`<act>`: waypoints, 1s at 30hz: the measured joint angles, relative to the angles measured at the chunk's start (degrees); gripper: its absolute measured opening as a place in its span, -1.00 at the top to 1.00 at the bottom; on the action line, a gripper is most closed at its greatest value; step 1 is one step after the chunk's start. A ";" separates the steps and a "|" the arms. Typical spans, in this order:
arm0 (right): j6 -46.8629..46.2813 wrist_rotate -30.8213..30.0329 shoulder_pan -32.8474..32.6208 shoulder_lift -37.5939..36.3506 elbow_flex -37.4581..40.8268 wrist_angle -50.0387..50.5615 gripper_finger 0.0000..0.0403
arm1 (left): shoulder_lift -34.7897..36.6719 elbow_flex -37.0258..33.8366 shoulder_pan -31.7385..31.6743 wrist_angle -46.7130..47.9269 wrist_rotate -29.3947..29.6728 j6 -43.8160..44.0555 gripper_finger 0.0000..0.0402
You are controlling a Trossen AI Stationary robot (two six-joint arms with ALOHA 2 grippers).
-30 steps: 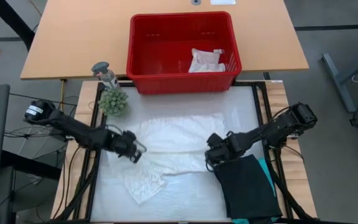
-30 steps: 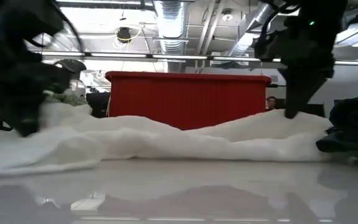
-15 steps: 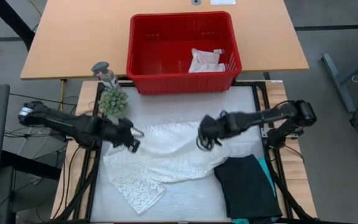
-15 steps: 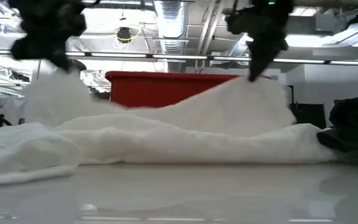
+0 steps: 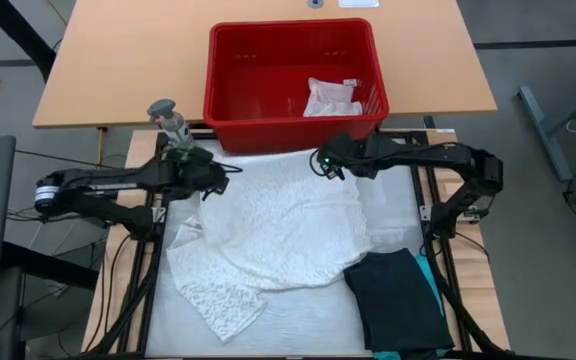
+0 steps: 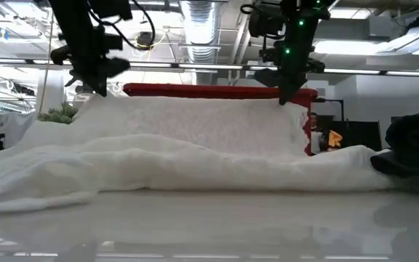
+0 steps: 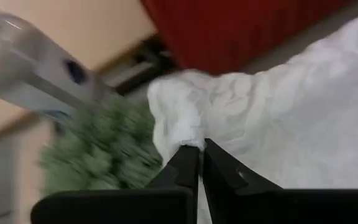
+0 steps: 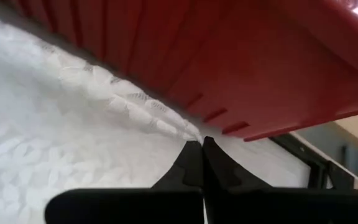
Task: Fold Laundry from Bin
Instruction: Fold the white t-shirt
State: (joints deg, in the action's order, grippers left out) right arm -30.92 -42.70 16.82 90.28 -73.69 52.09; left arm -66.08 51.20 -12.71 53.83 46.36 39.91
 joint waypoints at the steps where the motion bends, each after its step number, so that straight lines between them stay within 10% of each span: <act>1: 0.40 0.67 0.19 0.00 0.00 -0.24 0.93 | -0.87 0.00 -0.27 -0.20 1.62 -0.25 1.00; 10: -1.97 8.20 -3.47 0.90 11.26 -9.24 0.93 | -10.70 -0.95 2.26 -0.85 10.13 -2.81 1.00; 30: -10.08 12.08 -16.12 -0.68 14.97 -5.24 0.93 | -7.02 3.67 15.84 0.40 -0.05 5.88 1.00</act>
State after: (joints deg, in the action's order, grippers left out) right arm -41.01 -30.62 0.70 89.60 -58.72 46.85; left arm -73.10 54.87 3.14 54.23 46.32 45.79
